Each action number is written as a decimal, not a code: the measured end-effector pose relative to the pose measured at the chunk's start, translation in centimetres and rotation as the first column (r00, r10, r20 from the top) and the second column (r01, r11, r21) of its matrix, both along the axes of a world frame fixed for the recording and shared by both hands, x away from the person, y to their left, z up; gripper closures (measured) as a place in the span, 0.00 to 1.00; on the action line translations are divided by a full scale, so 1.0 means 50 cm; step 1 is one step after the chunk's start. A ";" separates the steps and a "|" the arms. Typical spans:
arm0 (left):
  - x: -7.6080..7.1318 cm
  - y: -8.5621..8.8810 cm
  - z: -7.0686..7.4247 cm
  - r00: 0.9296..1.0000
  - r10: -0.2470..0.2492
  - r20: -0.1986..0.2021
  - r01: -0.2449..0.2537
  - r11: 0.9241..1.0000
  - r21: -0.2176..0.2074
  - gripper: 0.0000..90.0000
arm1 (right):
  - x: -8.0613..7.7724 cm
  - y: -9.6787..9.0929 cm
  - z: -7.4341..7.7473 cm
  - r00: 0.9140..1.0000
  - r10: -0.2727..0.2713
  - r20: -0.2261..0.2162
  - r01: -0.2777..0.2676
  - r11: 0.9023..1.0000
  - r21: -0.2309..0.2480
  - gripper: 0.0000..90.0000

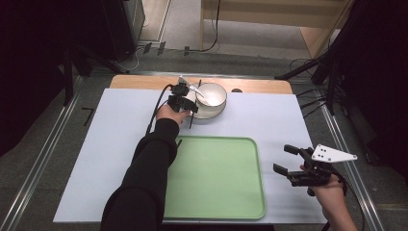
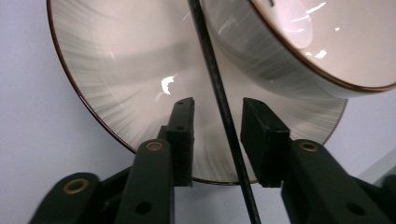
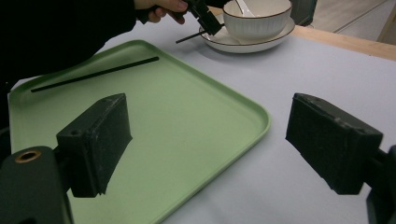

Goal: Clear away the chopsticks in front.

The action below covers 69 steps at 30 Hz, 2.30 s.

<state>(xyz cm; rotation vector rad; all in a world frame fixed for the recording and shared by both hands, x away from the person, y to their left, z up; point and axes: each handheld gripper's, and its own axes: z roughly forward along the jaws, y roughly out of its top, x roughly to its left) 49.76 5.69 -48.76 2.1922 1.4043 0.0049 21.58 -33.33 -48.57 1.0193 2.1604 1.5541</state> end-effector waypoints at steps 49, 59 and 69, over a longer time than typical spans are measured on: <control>-0.172 0.232 0.137 0.997 0.082 0.014 -0.081 0.995 -0.062 0.95 | -0.009 0.006 -0.001 1.000 0.000 -0.002 0.000 0.999 -0.033 0.16; -0.286 0.211 0.106 0.999 0.015 0.038 -0.011 0.996 -0.089 0.95 | -0.007 0.010 0.000 1.000 -0.005 0.002 0.005 0.999 -0.041 0.16; -0.378 0.192 0.060 1.000 -0.013 0.028 0.016 0.993 -0.115 0.95 | -0.004 0.010 -0.002 1.000 -0.006 0.001 0.006 0.999 -0.045 0.16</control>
